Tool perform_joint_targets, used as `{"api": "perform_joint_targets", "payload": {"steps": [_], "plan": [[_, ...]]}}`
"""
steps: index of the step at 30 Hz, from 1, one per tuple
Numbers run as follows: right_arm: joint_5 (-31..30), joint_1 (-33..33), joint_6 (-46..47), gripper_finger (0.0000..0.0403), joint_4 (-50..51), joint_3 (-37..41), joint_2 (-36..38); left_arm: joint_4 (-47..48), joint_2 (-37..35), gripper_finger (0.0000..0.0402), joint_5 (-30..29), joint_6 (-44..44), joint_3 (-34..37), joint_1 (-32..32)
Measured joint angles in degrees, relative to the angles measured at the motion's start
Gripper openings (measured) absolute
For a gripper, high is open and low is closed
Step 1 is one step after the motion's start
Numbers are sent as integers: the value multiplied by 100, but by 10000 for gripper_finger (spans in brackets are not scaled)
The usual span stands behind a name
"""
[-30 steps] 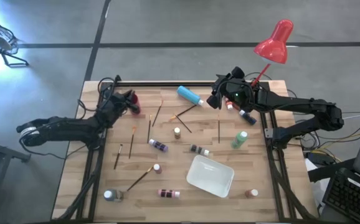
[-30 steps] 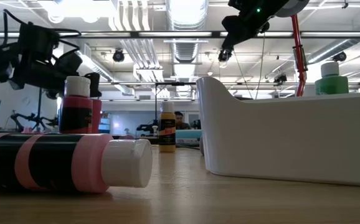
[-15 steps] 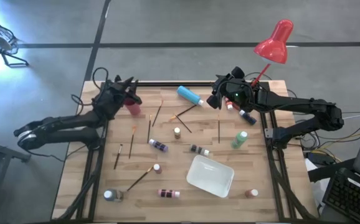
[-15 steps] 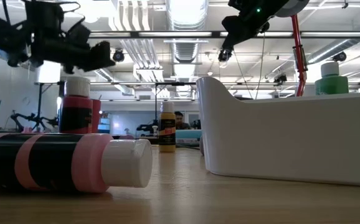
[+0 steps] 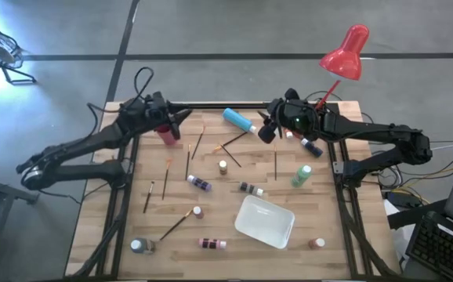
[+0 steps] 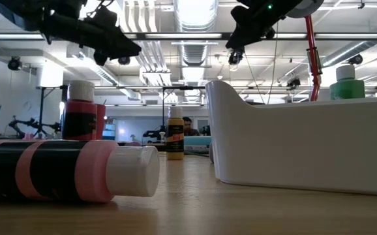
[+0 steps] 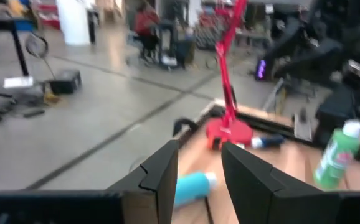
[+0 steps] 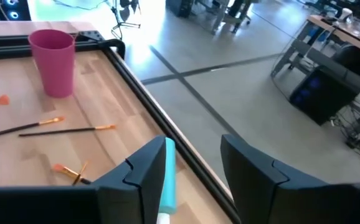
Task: Pick & Place Paint Supplies
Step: Put the orange paintbrush into the pink cup
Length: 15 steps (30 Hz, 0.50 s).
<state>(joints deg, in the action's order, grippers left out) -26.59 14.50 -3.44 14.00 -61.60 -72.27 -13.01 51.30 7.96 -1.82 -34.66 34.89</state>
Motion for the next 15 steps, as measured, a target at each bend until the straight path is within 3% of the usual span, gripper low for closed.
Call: {"api": "perform_joint_targets", "payload": {"steps": [9,15], "plan": [[4,13,28,137,-2,0,0,2518,953,131,104,1109,-1601,-100],[4,15,26,150,43,-2,0,3615,1914,131,157,2694,-2629,-233]]}}
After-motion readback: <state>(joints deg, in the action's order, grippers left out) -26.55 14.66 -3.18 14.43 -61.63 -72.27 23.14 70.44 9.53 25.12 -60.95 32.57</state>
